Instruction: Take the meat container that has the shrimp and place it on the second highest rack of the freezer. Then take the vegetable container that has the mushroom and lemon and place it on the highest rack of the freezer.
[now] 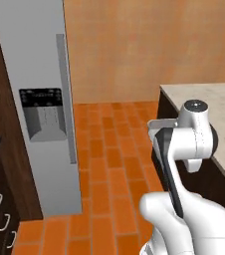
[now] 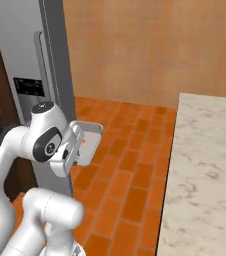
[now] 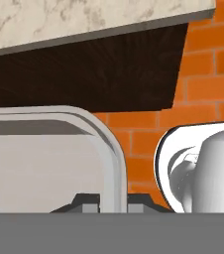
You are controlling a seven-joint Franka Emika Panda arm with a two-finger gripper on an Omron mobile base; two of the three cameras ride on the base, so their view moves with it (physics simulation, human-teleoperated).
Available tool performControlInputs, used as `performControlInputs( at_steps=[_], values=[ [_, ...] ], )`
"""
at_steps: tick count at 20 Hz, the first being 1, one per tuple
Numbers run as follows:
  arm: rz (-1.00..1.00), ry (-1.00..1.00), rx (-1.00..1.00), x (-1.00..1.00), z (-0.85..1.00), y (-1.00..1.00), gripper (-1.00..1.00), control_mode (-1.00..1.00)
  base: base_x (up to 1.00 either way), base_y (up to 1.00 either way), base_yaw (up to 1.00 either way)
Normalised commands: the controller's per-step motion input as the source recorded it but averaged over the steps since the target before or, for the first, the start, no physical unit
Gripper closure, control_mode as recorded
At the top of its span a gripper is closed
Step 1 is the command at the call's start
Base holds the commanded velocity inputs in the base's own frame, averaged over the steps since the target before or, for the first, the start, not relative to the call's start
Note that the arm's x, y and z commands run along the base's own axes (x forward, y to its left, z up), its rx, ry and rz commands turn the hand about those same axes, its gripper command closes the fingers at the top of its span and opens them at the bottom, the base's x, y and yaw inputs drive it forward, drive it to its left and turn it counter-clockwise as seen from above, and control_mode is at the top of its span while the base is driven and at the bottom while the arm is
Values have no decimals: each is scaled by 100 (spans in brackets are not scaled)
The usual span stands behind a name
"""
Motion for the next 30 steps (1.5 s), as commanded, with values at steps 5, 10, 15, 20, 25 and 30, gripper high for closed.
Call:
performControlInputs(
  at_steps=[5,10,15,20,25,30],
  values=[
    [0,0,0,0,0,0,100,100,94,-29,0],
    [0,0,0,0,0,0,100,100,92,-6,0],
    [0,0,0,0,0,0,100,100,98,-18,0],
    [0,0,0,0,0,0,100,100,99,-33,0],
    [0,0,0,0,0,0,100,100,98,-41,1],
    [0,0,0,0,0,0,100,100,86,-45,5]
  ],
)
